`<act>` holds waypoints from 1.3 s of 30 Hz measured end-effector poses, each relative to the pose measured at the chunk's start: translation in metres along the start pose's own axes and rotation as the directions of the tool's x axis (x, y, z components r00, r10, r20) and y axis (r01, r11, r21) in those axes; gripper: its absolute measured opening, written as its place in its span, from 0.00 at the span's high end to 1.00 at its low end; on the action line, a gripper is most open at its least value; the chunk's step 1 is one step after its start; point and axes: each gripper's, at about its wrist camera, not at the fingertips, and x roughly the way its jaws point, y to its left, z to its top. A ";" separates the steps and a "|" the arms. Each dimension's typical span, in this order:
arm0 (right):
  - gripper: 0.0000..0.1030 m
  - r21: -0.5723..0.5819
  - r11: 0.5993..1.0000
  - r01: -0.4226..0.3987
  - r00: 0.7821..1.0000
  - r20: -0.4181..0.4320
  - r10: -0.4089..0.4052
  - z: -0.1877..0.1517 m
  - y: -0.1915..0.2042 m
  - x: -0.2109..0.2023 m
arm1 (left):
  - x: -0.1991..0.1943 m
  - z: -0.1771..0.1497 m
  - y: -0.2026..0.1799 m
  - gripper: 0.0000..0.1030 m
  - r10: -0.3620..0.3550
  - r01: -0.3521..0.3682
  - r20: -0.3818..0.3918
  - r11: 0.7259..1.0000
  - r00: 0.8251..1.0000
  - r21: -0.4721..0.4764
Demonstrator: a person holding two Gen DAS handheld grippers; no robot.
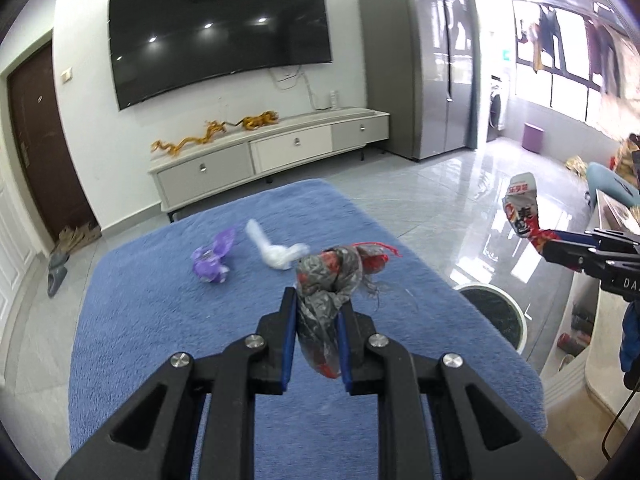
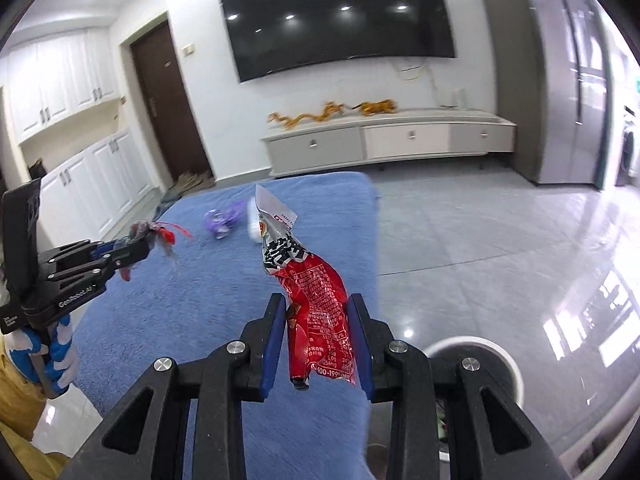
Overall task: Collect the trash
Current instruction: 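Carry both wrappers over the bin and open both tools to drop them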
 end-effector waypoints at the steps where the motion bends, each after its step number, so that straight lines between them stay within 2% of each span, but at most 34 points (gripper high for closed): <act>1: 0.71 0.015 1.000 0.010 1.000 0.009 -0.010 -0.004 -0.007 -0.005 | 0.000 0.002 -0.006 0.84 -0.001 0.001 0.000 1.000 1.000 0.011; 5: 0.71 0.057 0.997 0.043 0.999 0.031 -0.045 -0.016 -0.029 -0.021 | 0.006 0.010 -0.035 0.84 -0.010 0.010 -0.009 0.998 1.000 0.066; 11: 0.71 0.134 0.990 0.049 0.997 0.055 -0.057 -0.029 -0.062 -0.028 | 0.022 0.022 -0.083 0.84 -0.027 0.032 -0.037 0.989 0.999 0.145; 17: 0.71 0.235 0.969 0.076 0.996 0.019 -0.083 -0.047 -0.108 -0.026 | 0.055 0.033 -0.133 0.83 -0.072 0.089 -0.097 0.978 0.993 0.188; 20: 0.71 0.288 0.951 0.111 0.994 -0.027 -0.107 -0.056 -0.131 -0.019 | 0.077 0.033 -0.157 0.82 -0.113 0.141 -0.150 0.972 0.982 0.189; 23: 0.71 0.341 0.930 0.139 0.990 -0.078 -0.119 -0.065 -0.154 -0.008 | 0.105 0.035 -0.184 0.82 -0.167 0.205 -0.210 0.963 0.963 0.174; 31: 0.71 0.432 0.881 0.193 0.975 -0.187 -0.122 -0.077 -0.196 0.027 | 0.164 0.038 -0.228 0.81 -0.237 0.292 -0.303 0.945 0.923 0.151; 35: 0.68 0.454 0.866 0.209 0.967 -0.228 -0.114 -0.081 -0.209 0.046 | 0.186 0.038 -0.240 0.72 -0.280 0.339 -0.336 0.931 0.899 0.133; 37: 0.67 0.454 0.861 0.230 0.959 -0.256 -0.122 -0.081 -0.213 0.057 | 0.193 0.037 -0.244 0.54 -0.301 0.359 -0.343 0.926 0.890 0.118; 39: 0.61 0.461 0.854 0.241 0.954 -0.273 -0.122 -0.084 -0.219 0.065 | 0.199 0.038 -0.247 0.50 -0.310 0.365 -0.338 0.924 0.889 0.112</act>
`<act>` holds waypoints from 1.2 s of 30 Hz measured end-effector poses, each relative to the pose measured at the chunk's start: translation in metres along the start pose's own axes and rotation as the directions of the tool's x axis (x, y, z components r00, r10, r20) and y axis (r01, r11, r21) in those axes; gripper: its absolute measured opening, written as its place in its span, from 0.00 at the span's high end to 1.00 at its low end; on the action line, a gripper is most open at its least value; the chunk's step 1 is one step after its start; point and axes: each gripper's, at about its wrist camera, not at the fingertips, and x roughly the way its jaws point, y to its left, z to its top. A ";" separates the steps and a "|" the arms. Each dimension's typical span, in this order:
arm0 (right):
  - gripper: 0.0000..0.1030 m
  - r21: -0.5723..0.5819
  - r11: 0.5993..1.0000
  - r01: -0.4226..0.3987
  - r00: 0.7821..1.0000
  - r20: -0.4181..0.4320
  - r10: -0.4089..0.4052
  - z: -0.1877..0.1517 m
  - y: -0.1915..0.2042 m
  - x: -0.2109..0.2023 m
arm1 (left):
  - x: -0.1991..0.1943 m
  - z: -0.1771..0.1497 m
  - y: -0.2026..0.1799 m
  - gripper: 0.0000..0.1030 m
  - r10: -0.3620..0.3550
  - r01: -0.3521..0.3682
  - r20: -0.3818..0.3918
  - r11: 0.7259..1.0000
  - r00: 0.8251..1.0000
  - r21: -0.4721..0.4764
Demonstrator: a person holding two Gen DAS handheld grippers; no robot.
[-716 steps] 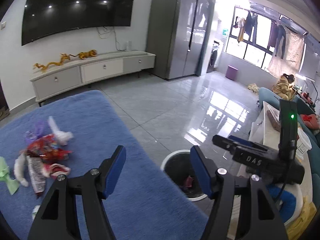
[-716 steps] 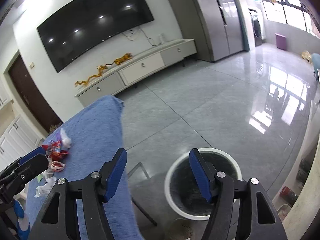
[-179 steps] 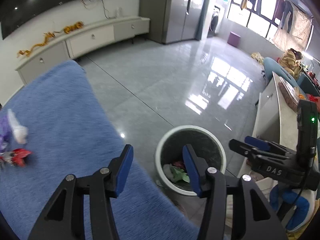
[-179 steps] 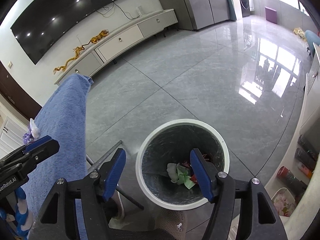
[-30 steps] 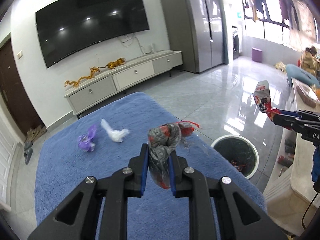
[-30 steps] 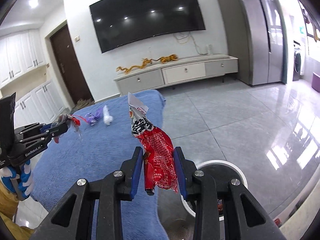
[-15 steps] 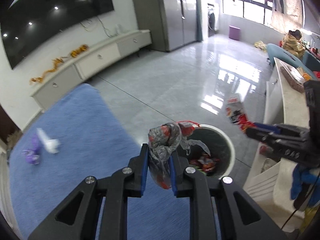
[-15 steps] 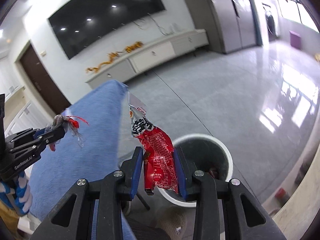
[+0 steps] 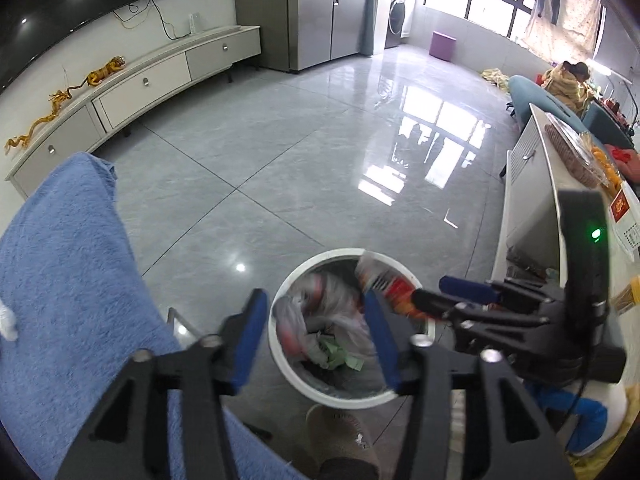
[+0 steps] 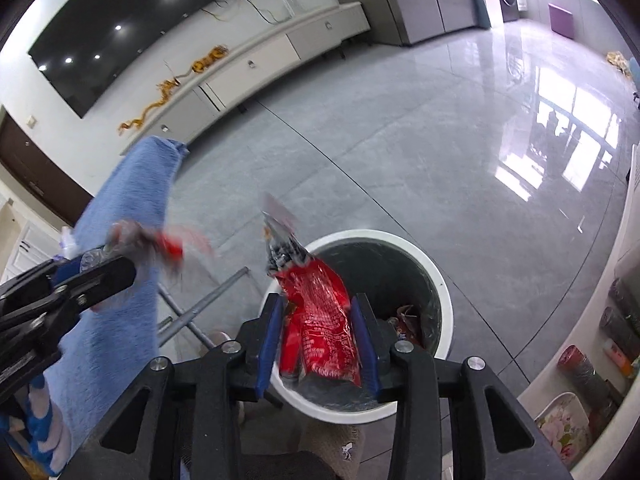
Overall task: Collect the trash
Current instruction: 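Carry both wrappers over the bin and open both tools to drop them, then move both open tools back over the purple bag and white bag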
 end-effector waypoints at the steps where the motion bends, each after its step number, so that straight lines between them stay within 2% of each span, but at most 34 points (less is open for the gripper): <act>1: 0.59 0.005 1.000 0.012 1.000 -0.005 -0.012 0.001 -0.003 0.004 | 0.002 0.001 0.001 0.50 -0.005 0.005 -0.002 1.000 1.000 0.000; 10: 0.49 0.029 0.999 0.033 0.999 -0.006 -0.033 0.000 -0.010 0.005 | 0.007 0.002 0.006 0.50 -0.017 0.017 -0.002 1.000 1.000 -0.020; 19: 0.26 -0.029 0.998 0.056 0.995 0.082 -0.054 0.003 0.022 -0.025 | -0.026 -0.007 0.018 0.50 0.030 -0.027 0.066 0.999 0.997 -0.038; 27: 0.02 -0.059 0.994 0.088 0.975 0.210 -0.074 0.001 0.058 -0.064 | -0.070 -0.023 0.037 0.50 0.085 -0.078 0.158 0.996 0.984 -0.049; 36: 0.00 -0.067 0.991 0.115 0.937 0.337 -0.086 -0.011 0.095 -0.104 | -0.134 -0.042 0.053 0.50 0.123 -0.111 0.280 0.992 0.952 -0.055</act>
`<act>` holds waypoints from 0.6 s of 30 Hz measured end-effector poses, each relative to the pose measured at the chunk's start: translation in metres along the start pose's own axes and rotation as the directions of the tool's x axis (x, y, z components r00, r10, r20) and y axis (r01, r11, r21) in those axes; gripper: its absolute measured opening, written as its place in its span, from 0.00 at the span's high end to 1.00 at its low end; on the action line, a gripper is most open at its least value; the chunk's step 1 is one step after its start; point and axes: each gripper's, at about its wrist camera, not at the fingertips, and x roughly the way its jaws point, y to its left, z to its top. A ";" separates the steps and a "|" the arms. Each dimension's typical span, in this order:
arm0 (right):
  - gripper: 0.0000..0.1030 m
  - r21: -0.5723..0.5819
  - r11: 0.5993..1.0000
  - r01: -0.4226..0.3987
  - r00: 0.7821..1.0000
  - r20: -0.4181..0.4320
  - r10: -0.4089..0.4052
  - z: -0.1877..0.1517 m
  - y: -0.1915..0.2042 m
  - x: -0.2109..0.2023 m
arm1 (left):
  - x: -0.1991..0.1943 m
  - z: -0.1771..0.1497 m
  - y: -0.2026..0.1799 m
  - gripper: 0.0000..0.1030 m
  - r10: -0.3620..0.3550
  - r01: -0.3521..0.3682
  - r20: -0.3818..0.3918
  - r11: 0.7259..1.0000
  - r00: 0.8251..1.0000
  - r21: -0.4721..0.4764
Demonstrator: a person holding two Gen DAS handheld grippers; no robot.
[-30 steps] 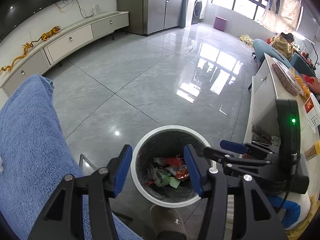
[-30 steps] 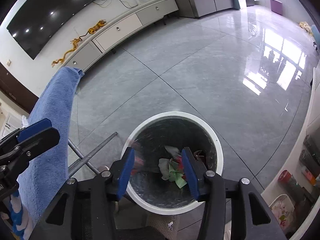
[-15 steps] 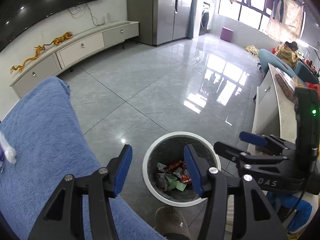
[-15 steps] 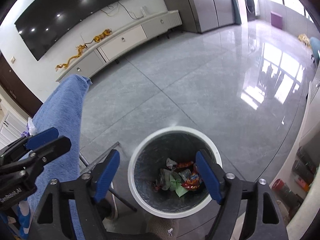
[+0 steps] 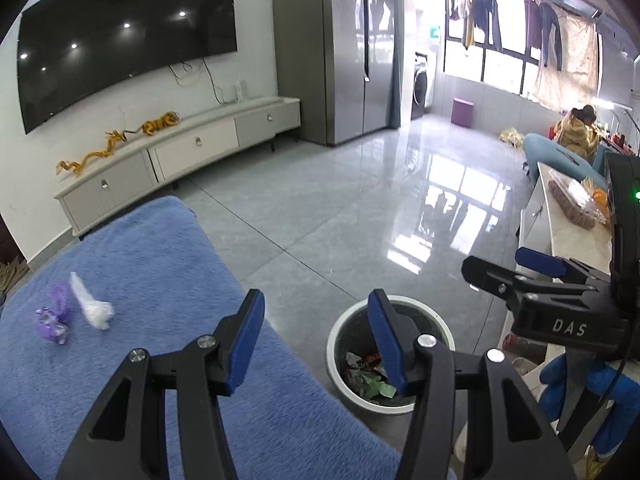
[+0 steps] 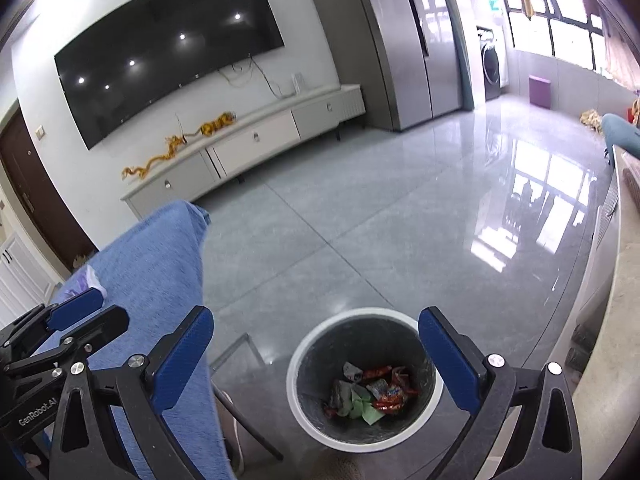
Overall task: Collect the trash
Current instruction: 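Move both open tools back over the purple bag and white bag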
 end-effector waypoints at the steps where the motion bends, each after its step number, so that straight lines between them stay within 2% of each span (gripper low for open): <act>1: 0.00 -0.007 1.000 0.001 1.000 0.014 -0.001 0.001 0.004 -0.005 | -0.005 0.000 0.002 0.44 0.008 -0.008 0.002 1.000 1.000 -0.001; 3: 0.00 -0.019 1.000 -0.007 0.999 0.036 0.008 0.002 0.011 -0.014 | -0.018 -0.002 0.009 0.34 0.016 -0.016 0.024 1.000 1.000 -0.015; 4: 0.00 -0.025 1.000 -0.014 0.999 0.046 0.015 0.003 0.016 -0.019 | -0.024 -0.003 0.012 0.33 0.026 -0.025 0.038 0.999 0.999 -0.022; 18: 0.00 -0.136 0.989 -0.049 0.989 0.132 0.067 0.008 0.076 -0.057 | -0.090 -0.016 0.051 0.30 0.098 -0.087 0.153 0.993 0.983 -0.074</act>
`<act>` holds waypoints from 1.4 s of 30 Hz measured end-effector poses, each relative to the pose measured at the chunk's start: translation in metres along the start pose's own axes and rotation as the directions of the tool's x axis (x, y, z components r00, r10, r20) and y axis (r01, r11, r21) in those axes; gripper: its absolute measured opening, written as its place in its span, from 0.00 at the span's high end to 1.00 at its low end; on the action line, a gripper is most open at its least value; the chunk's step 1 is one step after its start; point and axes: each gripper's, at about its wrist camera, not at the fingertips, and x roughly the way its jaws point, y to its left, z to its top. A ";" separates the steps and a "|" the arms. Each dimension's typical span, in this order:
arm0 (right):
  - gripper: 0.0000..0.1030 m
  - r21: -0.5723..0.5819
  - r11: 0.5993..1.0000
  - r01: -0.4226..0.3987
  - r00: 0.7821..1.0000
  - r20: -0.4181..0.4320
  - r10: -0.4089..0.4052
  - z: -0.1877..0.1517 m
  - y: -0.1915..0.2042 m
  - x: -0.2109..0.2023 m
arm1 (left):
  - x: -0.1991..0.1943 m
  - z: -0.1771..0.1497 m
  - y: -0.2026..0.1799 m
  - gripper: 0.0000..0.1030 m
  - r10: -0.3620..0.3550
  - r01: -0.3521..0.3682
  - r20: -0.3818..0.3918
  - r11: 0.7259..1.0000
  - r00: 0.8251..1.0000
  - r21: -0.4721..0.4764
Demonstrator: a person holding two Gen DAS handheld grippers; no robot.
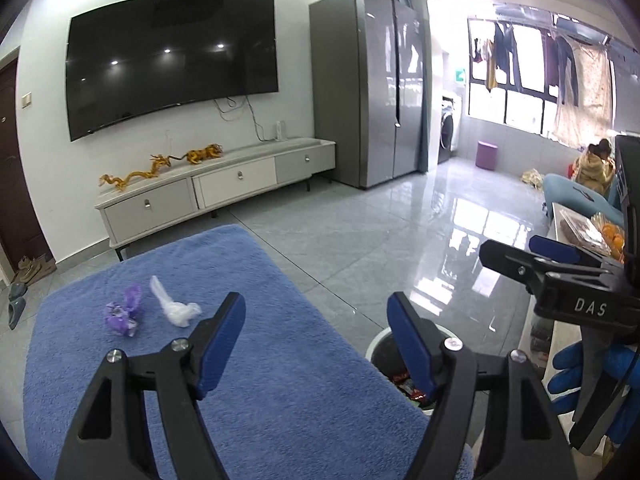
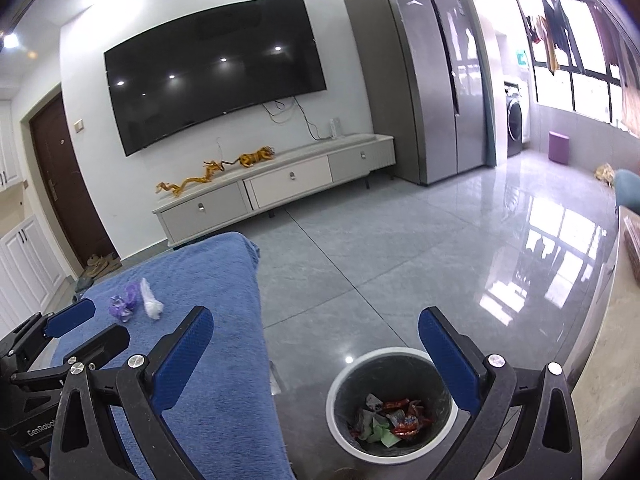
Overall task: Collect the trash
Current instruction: 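Move both open tools back over the purple bag and white bag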
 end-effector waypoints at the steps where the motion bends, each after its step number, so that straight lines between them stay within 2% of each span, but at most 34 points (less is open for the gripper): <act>1: 0.00 -0.008 1.000 -0.001 1.000 0.003 0.001 0.000 0.004 -0.001 | -0.003 0.000 0.004 0.30 0.001 -0.001 0.005 1.000 1.000 -0.009; 11: 0.00 -0.099 0.995 -0.015 0.999 0.031 0.019 0.009 0.049 -0.005 | -0.023 -0.007 0.046 0.30 0.041 -0.037 0.046 0.996 0.998 -0.086; 17: 0.00 -0.161 0.986 -0.030 0.999 0.036 0.036 0.016 0.079 -0.004 | -0.025 -0.017 0.081 0.29 0.077 -0.070 0.041 0.987 0.996 -0.147; 24: 0.00 -0.216 0.973 -0.087 0.996 0.011 0.091 0.026 0.108 0.016 | -0.015 -0.030 0.146 0.29 0.176 -0.171 0.002 0.961 0.984 -0.216; 29: 0.00 -0.266 0.952 -0.149 0.989 -0.051 0.140 0.028 0.131 0.046 | -0.001 -0.044 0.198 0.29 0.274 -0.279 -0.057 0.920 0.960 -0.275; 33: 0.00 -0.280 0.933 -0.224 0.972 -0.139 0.191 0.026 0.154 0.088 | 0.018 -0.055 0.232 0.29 0.299 -0.320 -0.115 0.892 0.947 -0.318; 38: 0.00 -0.287 0.895 -0.342 0.924 -0.274 0.265 0.019 0.187 0.149 | 0.053 -0.066 0.259 0.29 0.277 -0.329 -0.190 0.878 0.942 -0.348; 40: 0.03 -0.280 0.880 -0.383 0.901 -0.325 0.289 0.013 0.199 0.176 | 0.070 -0.069 0.269 0.29 0.263 -0.326 -0.216 0.877 0.940 -0.354; 42: 0.12 -0.274 0.870 -0.409 0.880 -0.372 0.297 0.005 0.212 0.202 | 0.086 -0.070 0.280 0.29 0.237 -0.312 -0.234 0.875 0.943 -0.371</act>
